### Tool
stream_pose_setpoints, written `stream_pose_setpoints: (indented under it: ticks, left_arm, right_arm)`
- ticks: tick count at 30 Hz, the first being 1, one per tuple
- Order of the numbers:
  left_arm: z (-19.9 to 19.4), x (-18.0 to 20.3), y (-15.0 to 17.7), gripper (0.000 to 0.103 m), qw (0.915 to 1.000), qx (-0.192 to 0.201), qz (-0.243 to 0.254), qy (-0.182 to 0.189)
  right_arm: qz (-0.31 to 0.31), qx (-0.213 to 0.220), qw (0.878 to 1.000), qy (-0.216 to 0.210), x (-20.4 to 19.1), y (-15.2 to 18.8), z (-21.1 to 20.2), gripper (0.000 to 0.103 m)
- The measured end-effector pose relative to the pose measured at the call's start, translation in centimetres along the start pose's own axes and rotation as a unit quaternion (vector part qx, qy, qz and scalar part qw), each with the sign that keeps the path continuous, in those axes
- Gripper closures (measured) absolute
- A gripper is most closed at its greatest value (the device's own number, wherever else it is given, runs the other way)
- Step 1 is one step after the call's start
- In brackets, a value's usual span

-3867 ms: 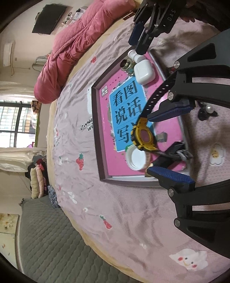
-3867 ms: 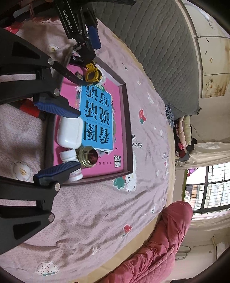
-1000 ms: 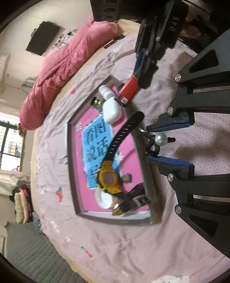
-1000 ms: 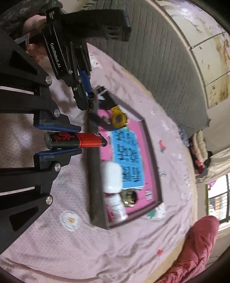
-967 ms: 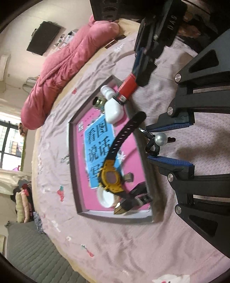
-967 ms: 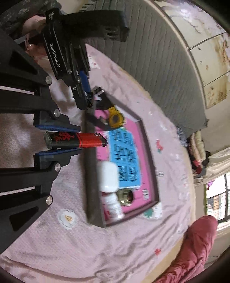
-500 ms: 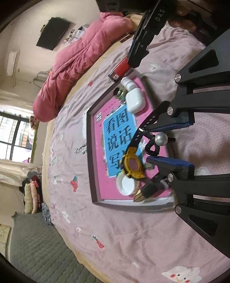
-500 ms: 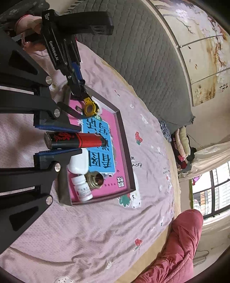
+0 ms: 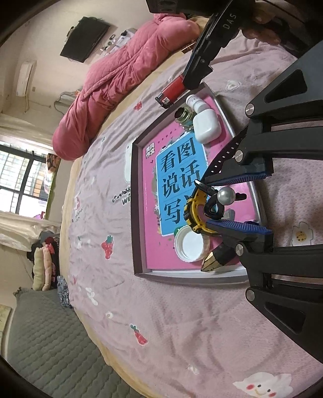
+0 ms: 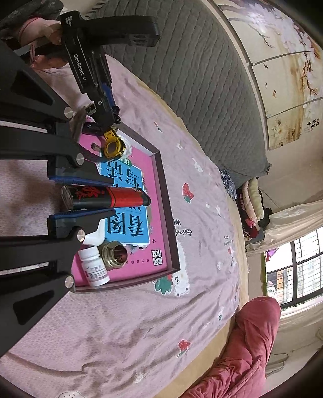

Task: Organize rigid objects
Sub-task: 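Lift and carry the lighter over the tray with the right tool while the left tool carries the earring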

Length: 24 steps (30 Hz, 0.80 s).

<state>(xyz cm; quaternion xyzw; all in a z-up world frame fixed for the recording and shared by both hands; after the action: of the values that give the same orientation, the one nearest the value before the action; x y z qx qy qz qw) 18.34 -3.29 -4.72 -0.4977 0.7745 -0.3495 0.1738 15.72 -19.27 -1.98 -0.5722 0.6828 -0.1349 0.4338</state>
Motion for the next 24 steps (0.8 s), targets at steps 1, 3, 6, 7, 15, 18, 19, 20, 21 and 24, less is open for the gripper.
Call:
stream_pose_setpoints:
  ticks: [1, 3, 6, 7, 15, 18, 19, 20, 21, 24]
  left_arm:
    - [0.2, 0.0, 0.0, 0.075, 1.0, -0.001, 0.001, 0.0]
    - [0.5, 0.0, -0.1, 0.075, 1.0, -0.003, 0.001, -0.001]
    - [0.8, 0.0, -0.2, 0.075, 1.0, -0.004, 0.0, -0.002]
    - [0.9, 0.0, -0.2, 0.075, 1.0, -0.005, 0.0, -0.001]
    - [2.0, 0.0, -0.1, 0.075, 0.9998, -0.017, -0.002, -0.004]
    - [2.2, 0.1, -0.1, 0.075, 0.9998, -0.017, -0.002, -0.004]
    - [2.2, 0.1, -0.1, 0.075, 0.9998, -0.017, -0.002, -0.005]
    - [2.3, 0.1, -0.1, 0.075, 0.9998, -0.017, -0.002, -0.005]
    - [2.3, 0.1, -0.1, 0.075, 0.9998, -0.017, -0.002, -0.004]
    - [2.4, 0.1, -0.1, 0.075, 0.9998, -0.02, -0.002, -0.005]
  right_arm:
    - [-0.001, 0.0, 1.0, 0.001, 0.0, -0.1, 0.1, 0.085]
    - [-0.001, 0.002, 1.0, 0.004, 0.1, -0.4, 0.4, 0.085]
    - [-0.005, 0.001, 1.0, 0.009, 0.3, -0.7, 0.9, 0.085]
    - [-0.007, 0.0, 1.0, 0.009, 0.2, -0.8, 1.0, 0.085]
    - [-0.025, -0.011, 0.999, 0.03, 0.8, -0.4, 2.4, 0.085]
    - [-0.025, -0.013, 0.999, 0.032, 1.0, -0.3, 2.7, 0.085]
    - [-0.025, -0.013, 0.999, 0.032, 1.0, -0.4, 2.7, 0.085]
    - [-0.024, -0.012, 0.999, 0.032, 1.0, -0.4, 2.7, 0.085]
    - [-0.024, -0.012, 0.999, 0.031, 1.0, -0.4, 2.7, 0.085]
    - [-0.024, -0.012, 0.999, 0.031, 1.0, -0.4, 2.8, 0.085]
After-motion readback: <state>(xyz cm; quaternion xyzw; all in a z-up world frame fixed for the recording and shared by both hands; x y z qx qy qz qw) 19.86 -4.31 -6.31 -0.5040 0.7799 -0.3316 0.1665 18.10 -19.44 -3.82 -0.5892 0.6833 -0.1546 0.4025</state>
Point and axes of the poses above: each gripper's, at about its wrist camera, not at the fingertips, and z roughly the way its jaws point, x to its right, y to its underside, the point moved 8 cm from there along z, roughly the way its jaws point, and after that the axes turned 11 degrees about z, right-handed, at the moved point
